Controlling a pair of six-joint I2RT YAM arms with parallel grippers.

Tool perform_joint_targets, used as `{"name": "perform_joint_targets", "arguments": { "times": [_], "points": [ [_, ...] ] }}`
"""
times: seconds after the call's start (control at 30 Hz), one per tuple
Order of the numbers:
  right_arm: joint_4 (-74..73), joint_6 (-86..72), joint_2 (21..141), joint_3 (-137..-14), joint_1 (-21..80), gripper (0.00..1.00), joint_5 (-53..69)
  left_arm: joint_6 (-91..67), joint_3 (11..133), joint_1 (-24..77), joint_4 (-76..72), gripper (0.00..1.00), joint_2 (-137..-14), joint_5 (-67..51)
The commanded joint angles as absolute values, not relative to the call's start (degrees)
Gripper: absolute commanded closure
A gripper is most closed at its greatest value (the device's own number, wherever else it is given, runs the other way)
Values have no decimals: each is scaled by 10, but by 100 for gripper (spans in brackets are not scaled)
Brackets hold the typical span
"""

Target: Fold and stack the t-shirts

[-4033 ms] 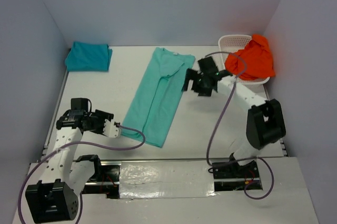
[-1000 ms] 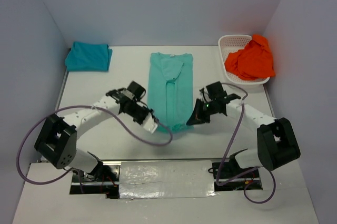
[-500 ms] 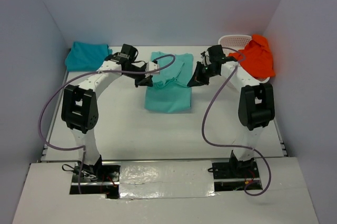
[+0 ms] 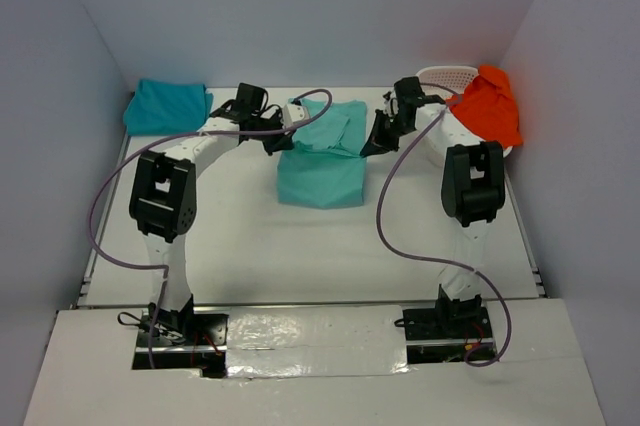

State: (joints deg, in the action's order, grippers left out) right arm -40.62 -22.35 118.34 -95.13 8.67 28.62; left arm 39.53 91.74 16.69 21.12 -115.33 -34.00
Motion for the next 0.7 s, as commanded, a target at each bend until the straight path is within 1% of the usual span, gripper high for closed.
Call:
{"name": "perform_joint_targets", "arguments": {
  "times": [0.0, 0.07, 0.2, 0.27, 0.37, 0.4, 0.47, 0.5, 0.53, 0.6, 0.63, 0.67],
  "points": [
    [-432, -199, 1221, -1023, 82, 100, 280, 368, 943, 164, 178, 100, -1172, -338],
    [-439, -196, 1235, -1035, 81, 100, 286, 358, 942, 164, 169, 100, -1180, -334],
    [-440, -197, 1265, -1060, 80, 100, 289, 335, 949, 164, 144, 95, -1196, -323],
    [-449, -191, 1284, -1084, 76, 97, 289, 320, 952, 164, 138, 92, -1201, -315],
    [-437, -188, 1294, -1099, 70, 71, 279, 292, 949, 164, 108, 69, -1208, -293],
    [-432, -186, 1298, -1113, 69, 53, 278, 283, 954, 164, 104, 58, -1212, -284],
    [-438, -170, 1303, -1152, 68, 46, 277, 251, 964, 164, 98, 49, -1218, -245],
    [-441, -164, 1302, -1162, 68, 40, 269, 227, 979, 163, 98, 43, -1223, -228],
    [-443, -160, 1296, -1167, 69, 38, 262, 212, 987, 162, 98, 38, -1224, -211],
    [-437, -145, 1262, -1151, 69, 36, 232, 186, 1012, 155, 98, 34, -1226, -168],
    [-426, -140, 1247, -1137, 69, 36, 220, 160, 1022, 148, 99, 34, -1226, -158],
    [-415, -136, 1210, -1096, 71, 36, 210, 148, 1032, 143, 104, 34, -1225, -150]
  ]
}}
